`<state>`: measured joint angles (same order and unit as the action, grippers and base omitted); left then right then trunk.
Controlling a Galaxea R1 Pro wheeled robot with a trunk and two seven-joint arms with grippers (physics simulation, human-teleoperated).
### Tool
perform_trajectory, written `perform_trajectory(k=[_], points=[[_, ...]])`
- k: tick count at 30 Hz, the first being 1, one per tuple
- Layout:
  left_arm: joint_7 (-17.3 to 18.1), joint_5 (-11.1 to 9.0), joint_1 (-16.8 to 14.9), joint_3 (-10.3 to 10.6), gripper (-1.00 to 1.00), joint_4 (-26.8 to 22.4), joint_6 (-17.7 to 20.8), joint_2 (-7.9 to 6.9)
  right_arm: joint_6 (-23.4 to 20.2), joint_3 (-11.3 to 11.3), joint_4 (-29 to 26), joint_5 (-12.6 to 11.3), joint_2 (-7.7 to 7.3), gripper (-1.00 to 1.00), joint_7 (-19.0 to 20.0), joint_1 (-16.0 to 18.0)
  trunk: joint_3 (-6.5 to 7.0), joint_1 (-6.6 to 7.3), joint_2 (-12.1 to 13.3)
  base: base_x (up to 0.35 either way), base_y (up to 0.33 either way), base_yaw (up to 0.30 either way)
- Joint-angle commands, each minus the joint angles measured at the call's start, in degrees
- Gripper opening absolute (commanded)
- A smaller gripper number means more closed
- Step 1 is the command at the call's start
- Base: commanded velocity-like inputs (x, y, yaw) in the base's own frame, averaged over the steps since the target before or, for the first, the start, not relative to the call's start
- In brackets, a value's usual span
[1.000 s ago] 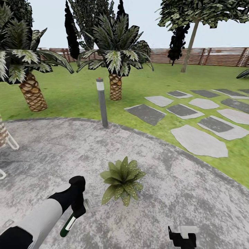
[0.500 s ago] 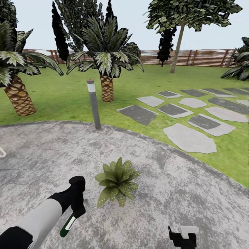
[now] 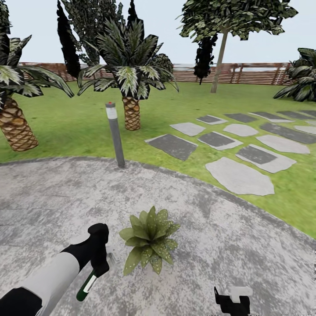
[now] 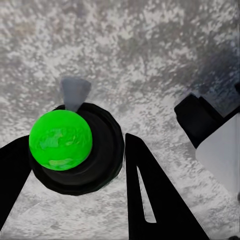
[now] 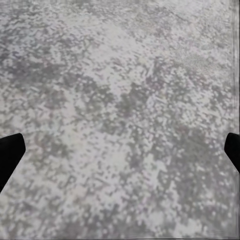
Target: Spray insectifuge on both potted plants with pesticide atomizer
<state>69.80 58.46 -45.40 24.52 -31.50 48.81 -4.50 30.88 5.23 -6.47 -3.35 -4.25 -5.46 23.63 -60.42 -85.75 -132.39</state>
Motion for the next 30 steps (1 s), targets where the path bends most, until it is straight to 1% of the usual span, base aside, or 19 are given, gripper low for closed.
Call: perform_trajectory(k=[1,2,3,6,13,14,16,18,20,21,26,28,29,30], points=[[0.5,0.3,0.3,0.3,-1.00,-0.1,0.3,-0.07,0.1,0.5,0.0,-0.3,-0.03,1.00,-0.3,0.1,-0.05,0.01,0.0,0.026,0.005,-0.262],[0.0,0.5,1.5,0.3,-1.00,-0.2,0.2,-0.14,0.1,0.5,0.0,-0.3,-0.03,1.00,-0.3,0.0,-0.05,0.01,0.0,0.004,0.001,-0.264],[-0.6,0.5,1.7,0.3,-1.00,-0.3,0.2,-0.19,0.1,0.5,0.0,-0.3,-0.03,1.00,-0.3,0.0,-0.05,0.01,0.0,0.002,0.000,-0.255],[-1.6,0.4,1.9,0.0,-1.00,-0.3,0.1,-0.24,0.1,0.5,0.0,-0.3,-0.03,1.00,-0.3,0.1,-0.05,0.01,0.0,0.036,0.019,-0.117],[-1.8,0.3,1.9,0.0,-1.00,-0.4,0.1,-0.31,0.1,0.5,0.0,-0.3,-0.05,1.00,-0.3,0.1,-0.05,0.01,0.0,0.194,0.170,-0.011],[-1.8,0.1,1.9,-0.2,-1.00,-0.4,0.1,-0.35,0.1,0.5,0.0,-0.3,-0.02,1.00,-0.3,0.0,-0.05,0.01,0.0,0.101,0.090,-0.001],[-1.8,-1.4,2.0,-1.5,-1.00,-0.3,-0.1,-0.68,0.1,0.5,0.0,-0.3,-0.01,1.00,-0.3,0.1,-0.05,0.01,0.0,0.031,0.028,0.000],[-1.8,-2.4,2.1,-1.8,-1.00,-0.2,-1.2,-0.77,0.1,0.5,0.0,-0.3,-0.01,1.00,-0.3,0.0,-0.05,0.01,0.0,0.011,0.010,0.000],[-1.9,-3.2,3.0,-2.0,-1.00,-0.2,-4.4,-0.60,0.1,0.5,0.1,-0.3,-0.03,1.00,-0.3,0.1,-0.05,0.01,0.0,0.003,0.003,0.000],[-2.0,-3.3,3.3,-2.1,-1.00,-0.2,-5.2,-0.47,0.1,0.5,0.1,-0.3,-0.03,1.00,-0.3,0.0,-0.05,0.01,0.0,0.001,0.001,0.000],[-2.3,-3.2,3.7,-2.2,-1.00,-0.2,-6.1,-0.86,0.1,0.6,0.1,-0.3,-0.06,1.00,-0.3,0.1,-0.05,0.01,0.0,0.000,0.000,0.000],[-3.3,-3.0,3.7,-2.3,-1.00,-0.2,-6.0,-0.80,0.1,0.6,0.1,-0.3,-0.04,1.00,-0.3,0.1,-0.05,0.01,0.0,0.000,0.000,0.000],[-4.4,-2.9,3.7,-2.3,-1.00,-0.2,-5.9,-0.68,0.1,0.6,0.1,-0.3,-0.05,1.00,-0.3,0.1,-0.05,0.01,0.0,0.000,0.000,0.000],[-6.3,-2.9,3.7,-2.4,-1.00,-0.2,-5.8,-0.55,0.1,0.6,0.1,-0.3,-0.05,1.00,-0.3,0.0,-0.05,0.01,0.0,0.000,0.000,0.000]])
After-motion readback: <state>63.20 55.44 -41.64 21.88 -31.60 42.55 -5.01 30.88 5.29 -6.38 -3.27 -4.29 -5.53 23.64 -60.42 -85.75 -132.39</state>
